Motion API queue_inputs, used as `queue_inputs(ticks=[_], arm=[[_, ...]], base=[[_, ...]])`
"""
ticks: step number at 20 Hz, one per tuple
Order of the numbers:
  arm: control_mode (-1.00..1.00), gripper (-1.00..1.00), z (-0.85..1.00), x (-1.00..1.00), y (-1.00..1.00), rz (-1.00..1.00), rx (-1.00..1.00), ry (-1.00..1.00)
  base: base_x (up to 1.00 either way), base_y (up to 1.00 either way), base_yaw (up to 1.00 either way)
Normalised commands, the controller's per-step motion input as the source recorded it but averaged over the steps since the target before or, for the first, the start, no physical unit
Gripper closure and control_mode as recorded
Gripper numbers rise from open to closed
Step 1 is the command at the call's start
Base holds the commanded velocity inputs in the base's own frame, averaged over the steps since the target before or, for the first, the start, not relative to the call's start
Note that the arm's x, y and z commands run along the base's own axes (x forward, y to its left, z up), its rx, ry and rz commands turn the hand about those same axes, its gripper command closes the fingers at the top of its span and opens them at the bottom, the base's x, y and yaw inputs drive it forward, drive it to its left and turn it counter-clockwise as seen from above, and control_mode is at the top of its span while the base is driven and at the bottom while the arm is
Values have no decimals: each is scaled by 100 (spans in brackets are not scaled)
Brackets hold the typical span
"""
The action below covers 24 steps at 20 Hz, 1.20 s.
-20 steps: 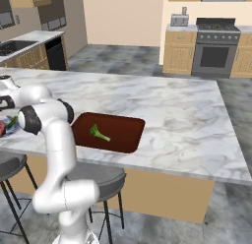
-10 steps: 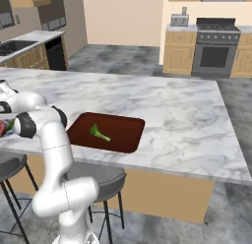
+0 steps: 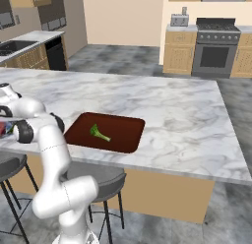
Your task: Create a steak meal by picking up the steak and asparagus from the tray and placing them on the plate. Leave the celery on the tray.
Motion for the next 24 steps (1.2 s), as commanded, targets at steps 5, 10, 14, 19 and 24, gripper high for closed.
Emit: queue_inputs(ticks=[5,10,14,19,24], arm=[[-100,100,-1,13,41,0,-2,0],[-100,100,0,7,33,0,-1,0],[-100,-100,1,0,1,0,0,0],[-100,-100,10,-3,-20,0,0,0],[-100,-100,19,-35,-54,0,0,-2]], base=[[0,0,0],[0,0,0],[0,0,0],[0,0,0],[0,0,0]])
